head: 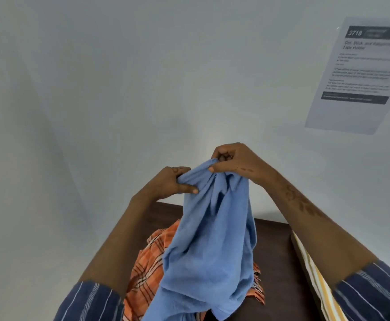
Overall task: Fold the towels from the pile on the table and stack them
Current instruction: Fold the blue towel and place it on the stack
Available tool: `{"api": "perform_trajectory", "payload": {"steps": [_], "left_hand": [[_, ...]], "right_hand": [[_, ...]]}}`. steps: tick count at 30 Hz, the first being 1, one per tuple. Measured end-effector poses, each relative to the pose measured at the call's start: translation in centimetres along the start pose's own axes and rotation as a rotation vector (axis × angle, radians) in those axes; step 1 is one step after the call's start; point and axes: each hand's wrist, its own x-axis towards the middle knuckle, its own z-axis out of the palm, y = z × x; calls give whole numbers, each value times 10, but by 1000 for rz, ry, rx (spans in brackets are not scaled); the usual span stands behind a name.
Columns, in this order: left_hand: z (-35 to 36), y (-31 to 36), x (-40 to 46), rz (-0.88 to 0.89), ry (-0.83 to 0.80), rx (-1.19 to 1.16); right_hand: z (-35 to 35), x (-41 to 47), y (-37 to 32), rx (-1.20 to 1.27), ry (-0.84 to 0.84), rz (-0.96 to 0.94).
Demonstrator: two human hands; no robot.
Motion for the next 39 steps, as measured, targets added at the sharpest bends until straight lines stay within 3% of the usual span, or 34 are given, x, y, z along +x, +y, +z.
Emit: {"api": "perform_trajectory", "payload": {"steps": [3,7,9,12,15,17,19,22,24,28,32,36,39], "left_hand": [[-23,1,2,43,70,130],[-58,-12,5,1,121,57],[-64,-21,8,-35,211,16],[-62,-30,12,-36,398,-28],[-56,-35,12,98,351,-195],[-48,-28,9,130,293,-292],[-40,-21,2,47,362,-501],[-24,-32,-13,-51,467,-947],[-19,-45,-22,59,255,-1219],[-13,-57,-20,143,56,-1181],[-16,-55,-30,97,-96,-1250],[-22,-55,-38,55,-92,-1210],[-24,-51,-44,34,-25,-1112]], "right_hand": [[-12,5,-13,168,52,-54],[-35,18,-12,391,236,-57],[-37,20,-7,362,214,3],[-20,13,-1,219,-157,123],[27,4,1,-44,-659,134],[60,0,6,-120,-758,169],[84,0,23,-54,-561,171],[103,3,49,187,17,338],[112,2,55,267,220,357],[125,6,46,181,177,247],[129,17,42,55,319,16],[120,30,32,-296,216,-231],[113,34,28,-339,105,-225]]}}
